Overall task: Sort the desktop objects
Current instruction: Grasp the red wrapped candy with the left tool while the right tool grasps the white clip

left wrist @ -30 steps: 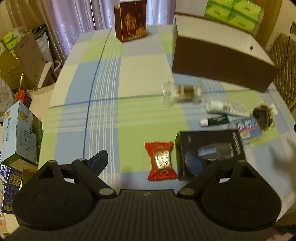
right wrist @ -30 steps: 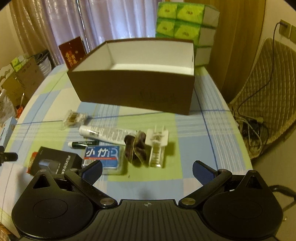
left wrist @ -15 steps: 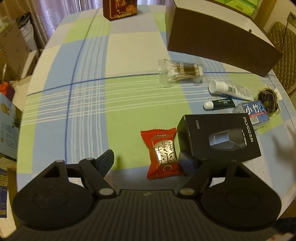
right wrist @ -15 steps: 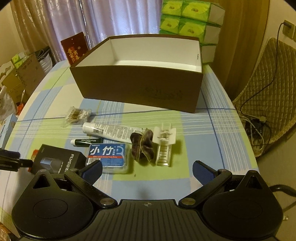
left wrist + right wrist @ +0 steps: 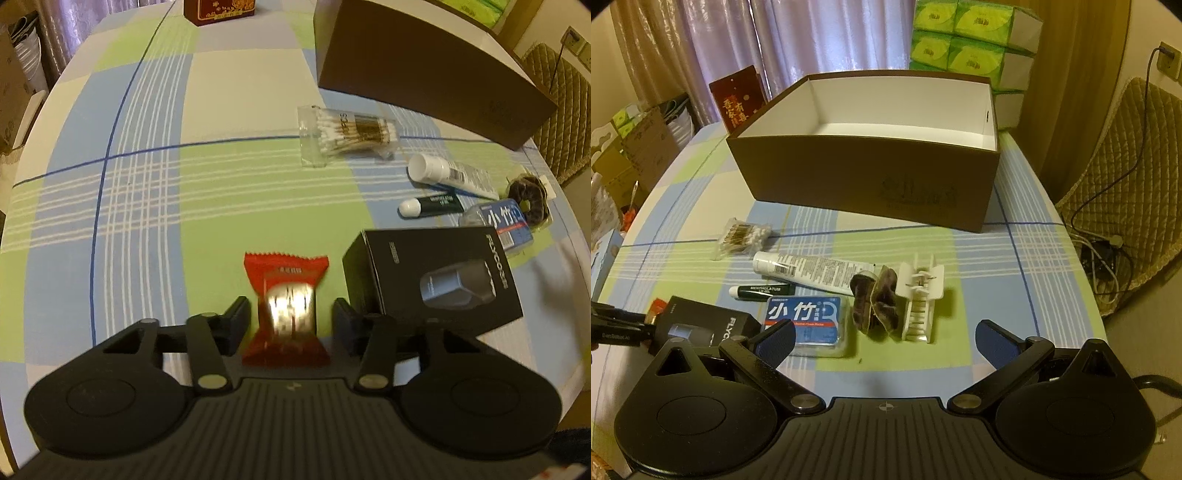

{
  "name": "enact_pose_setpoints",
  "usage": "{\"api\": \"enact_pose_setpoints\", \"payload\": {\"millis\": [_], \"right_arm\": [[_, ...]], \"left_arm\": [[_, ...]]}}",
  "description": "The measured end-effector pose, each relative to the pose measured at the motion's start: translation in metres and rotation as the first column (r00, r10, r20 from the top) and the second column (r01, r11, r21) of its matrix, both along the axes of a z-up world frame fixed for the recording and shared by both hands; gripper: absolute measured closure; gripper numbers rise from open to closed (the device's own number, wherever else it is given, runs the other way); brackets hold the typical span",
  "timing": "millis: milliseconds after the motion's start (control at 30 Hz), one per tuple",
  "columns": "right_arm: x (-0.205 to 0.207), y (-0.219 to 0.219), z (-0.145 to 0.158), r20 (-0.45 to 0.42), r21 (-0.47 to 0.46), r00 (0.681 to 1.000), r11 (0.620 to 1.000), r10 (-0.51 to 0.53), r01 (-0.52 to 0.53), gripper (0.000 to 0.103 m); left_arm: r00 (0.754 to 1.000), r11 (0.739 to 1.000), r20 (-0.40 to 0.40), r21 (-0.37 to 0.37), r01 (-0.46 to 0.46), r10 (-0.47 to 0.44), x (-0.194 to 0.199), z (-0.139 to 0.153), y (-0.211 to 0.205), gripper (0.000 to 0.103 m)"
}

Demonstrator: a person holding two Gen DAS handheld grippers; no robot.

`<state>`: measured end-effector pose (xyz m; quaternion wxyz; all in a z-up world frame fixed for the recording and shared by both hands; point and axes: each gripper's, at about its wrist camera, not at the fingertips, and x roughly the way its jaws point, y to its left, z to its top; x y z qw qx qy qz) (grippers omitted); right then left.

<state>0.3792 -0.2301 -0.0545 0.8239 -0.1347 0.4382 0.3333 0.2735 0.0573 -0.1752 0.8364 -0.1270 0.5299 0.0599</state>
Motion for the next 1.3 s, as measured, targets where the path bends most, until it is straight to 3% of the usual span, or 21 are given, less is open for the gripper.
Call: {"api": "enact_pose_setpoints", "payload": {"millis": [133,467,500,567,767,967,1300], "right_arm": [[0.005,0.001,-0.005,0.001,-0.007,1.0,1.0,-0.004,0.004,0.002],[0.025,-0.01,-0.024,0.028,-0.012,0.998,0.998,-0.06,0.061,0.003],[0.028,-0.011,-0.025,0.035,-0.015,0.997,0.998,-0.065,0.065,0.004],[0.034,-0.011,-0.028,0.053,-0.014,0.997,0.998,-0.061,0.062,0.027],[0.048,-0.003,-0.049,0.03,-0.04,0.999,0.999,-0.034,0.036,0.05],[0.057,0.006,-0.067,0.017,-0.053,1.0,0.999,0.001,0.0,0.059],[0.068,0.029,-0.083,0.057,-0.047,0.997,0.998,0.054,-0.051,0.059]], "left_arm": [[1.0,1.0,0.011,0.007,-0.018,0.018,0.003,0.0,0.007,0.076],[0.993,0.991,0.001,0.062,-0.121,0.122,-0.004,-0.003,0.028,0.078],[0.991,0.989,-0.001,0.065,-0.131,0.132,-0.004,-0.003,0.03,0.078],[0.989,0.987,-0.003,0.066,-0.149,0.15,-0.006,-0.003,0.034,0.078],[0.987,0.984,-0.006,0.078,-0.157,0.158,-0.005,-0.004,0.032,0.078],[0.986,0.983,-0.006,0.079,-0.167,0.168,-0.003,-0.004,0.032,0.078],[0.991,0.985,-0.012,0.109,-0.133,0.135,0.008,-0.006,0.024,0.076]]}}
